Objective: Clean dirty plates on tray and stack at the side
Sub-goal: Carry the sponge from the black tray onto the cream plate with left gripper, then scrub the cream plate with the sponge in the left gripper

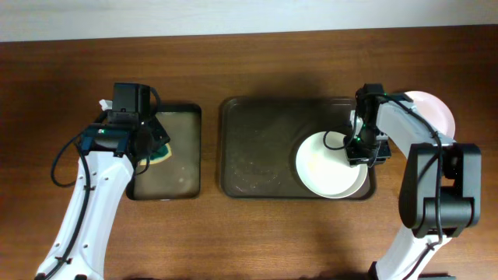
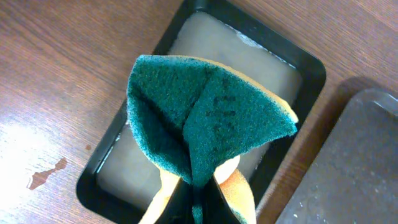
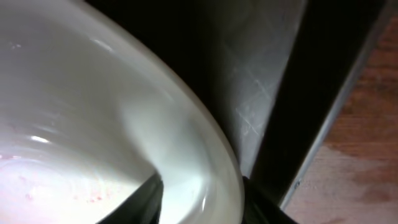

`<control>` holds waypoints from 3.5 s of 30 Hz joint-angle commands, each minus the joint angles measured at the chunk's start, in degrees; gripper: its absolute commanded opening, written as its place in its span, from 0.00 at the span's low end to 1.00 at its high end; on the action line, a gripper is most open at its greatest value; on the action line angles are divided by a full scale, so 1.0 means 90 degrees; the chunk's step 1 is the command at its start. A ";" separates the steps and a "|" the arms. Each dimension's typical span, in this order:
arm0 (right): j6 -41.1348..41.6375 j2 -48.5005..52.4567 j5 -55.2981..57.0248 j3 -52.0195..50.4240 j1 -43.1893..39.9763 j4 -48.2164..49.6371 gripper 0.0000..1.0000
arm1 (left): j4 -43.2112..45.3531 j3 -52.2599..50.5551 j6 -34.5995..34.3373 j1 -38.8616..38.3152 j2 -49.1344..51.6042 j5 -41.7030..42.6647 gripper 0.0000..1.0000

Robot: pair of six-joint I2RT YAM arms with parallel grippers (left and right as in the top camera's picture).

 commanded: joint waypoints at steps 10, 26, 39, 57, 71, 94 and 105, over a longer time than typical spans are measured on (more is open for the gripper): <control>0.0663 0.0131 -0.1897 -0.0418 0.0631 0.0838 0.04 | 0.0483 -0.0027 0.0512 -0.0413 -0.0024 0.1712 0.00; 0.1064 0.0131 -0.1331 -0.0423 0.1678 0.1440 0.36 | 0.1309 -0.0044 0.0510 -0.2314 0.1326 0.1715 0.00; 0.1664 0.0131 -0.0889 -0.0954 0.1678 0.1666 0.08 | 0.1817 -0.0044 0.0532 -0.2990 0.1775 0.1715 0.00; 0.2227 0.0131 -0.1239 -0.1018 0.1681 0.2101 0.04 | 0.3400 -0.0044 -0.0151 -0.3402 0.2992 0.2526 0.00; 0.2276 0.0131 -0.1367 -0.1018 0.1681 0.2169 0.04 | 0.2657 -0.0017 -0.0121 -0.3354 0.3708 -0.0046 0.00; 0.2278 0.0131 -0.1326 -0.1018 0.1681 0.2166 0.04 | 0.3135 0.0554 -0.0007 -0.3381 0.2873 0.1319 0.00; 0.2278 0.0131 -0.1326 -0.1020 0.1681 0.2161 0.04 | 0.3587 0.0554 0.0019 -0.3381 0.3874 0.0491 0.00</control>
